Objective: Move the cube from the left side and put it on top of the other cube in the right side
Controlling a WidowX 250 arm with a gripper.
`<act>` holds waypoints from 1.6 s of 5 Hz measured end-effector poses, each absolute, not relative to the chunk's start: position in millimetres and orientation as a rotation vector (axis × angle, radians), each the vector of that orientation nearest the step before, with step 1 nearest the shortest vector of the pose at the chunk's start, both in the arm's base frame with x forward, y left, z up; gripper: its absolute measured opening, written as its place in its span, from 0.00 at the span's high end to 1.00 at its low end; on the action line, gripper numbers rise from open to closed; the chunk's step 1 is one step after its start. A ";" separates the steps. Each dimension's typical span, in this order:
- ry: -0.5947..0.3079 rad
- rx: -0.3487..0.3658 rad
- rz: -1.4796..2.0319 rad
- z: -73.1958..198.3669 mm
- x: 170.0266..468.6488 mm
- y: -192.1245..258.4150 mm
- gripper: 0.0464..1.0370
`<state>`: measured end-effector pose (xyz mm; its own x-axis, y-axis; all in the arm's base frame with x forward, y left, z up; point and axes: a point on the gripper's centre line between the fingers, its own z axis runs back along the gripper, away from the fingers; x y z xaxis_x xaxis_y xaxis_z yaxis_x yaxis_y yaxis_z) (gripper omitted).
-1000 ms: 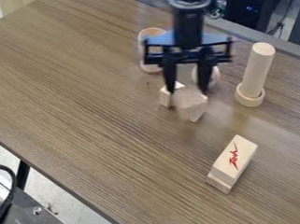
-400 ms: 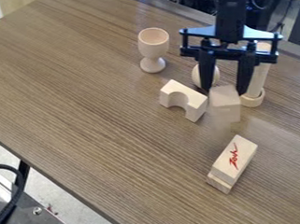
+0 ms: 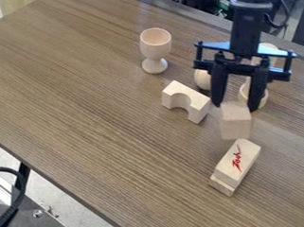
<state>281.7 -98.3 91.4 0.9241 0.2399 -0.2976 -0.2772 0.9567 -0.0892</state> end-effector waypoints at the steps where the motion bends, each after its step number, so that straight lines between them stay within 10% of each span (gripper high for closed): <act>1: 0.301 -0.130 0.252 86.9 280.2 -104.0 0.53; 8: 0.322 -0.137 0.261 68.8 276.0 -115.9 0.45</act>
